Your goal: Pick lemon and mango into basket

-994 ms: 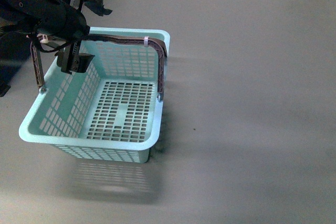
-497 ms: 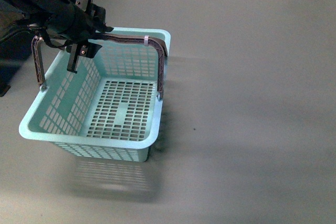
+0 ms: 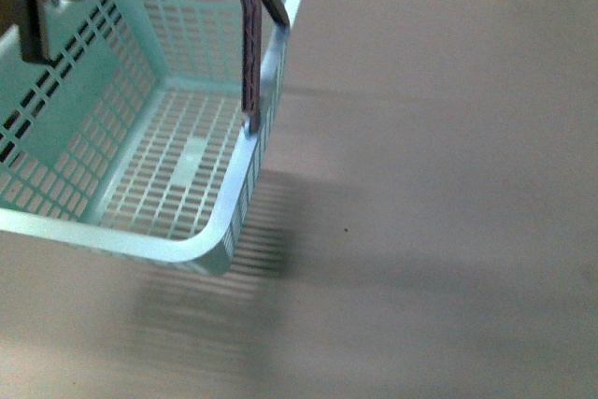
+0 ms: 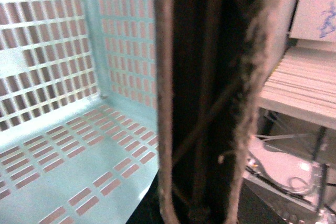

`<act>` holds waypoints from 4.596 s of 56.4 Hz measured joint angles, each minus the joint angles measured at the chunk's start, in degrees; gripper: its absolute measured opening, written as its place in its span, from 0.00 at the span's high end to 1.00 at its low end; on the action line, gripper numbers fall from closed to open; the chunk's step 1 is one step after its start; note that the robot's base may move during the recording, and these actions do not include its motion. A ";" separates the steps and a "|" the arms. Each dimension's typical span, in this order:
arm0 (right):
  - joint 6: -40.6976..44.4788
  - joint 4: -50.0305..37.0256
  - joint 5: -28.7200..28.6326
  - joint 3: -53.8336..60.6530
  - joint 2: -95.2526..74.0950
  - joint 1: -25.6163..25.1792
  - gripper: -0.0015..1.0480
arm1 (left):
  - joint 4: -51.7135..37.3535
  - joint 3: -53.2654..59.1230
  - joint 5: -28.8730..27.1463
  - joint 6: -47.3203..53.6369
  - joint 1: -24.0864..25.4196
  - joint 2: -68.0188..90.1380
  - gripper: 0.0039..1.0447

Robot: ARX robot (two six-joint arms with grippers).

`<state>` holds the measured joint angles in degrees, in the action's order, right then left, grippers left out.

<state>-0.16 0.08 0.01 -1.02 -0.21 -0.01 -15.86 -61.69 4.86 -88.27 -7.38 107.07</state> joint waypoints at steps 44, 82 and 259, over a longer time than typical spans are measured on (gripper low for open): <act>0.00 0.00 0.02 0.00 0.00 0.00 0.08 | 12.33 13.86 -1.01 -6.14 0.42 -43.76 0.94; 0.02 0.00 0.00 0.00 0.00 0.00 0.08 | 12.76 14.27 -1.22 -6.03 0.42 -43.63 0.95; 0.00 0.00 0.04 0.00 -0.09 0.00 0.08 | 12.76 14.38 -1.18 -5.92 0.15 -43.63 0.95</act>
<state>-0.16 0.08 0.05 -1.02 -0.30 -0.01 -3.09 -47.31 3.68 -94.19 -7.22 63.44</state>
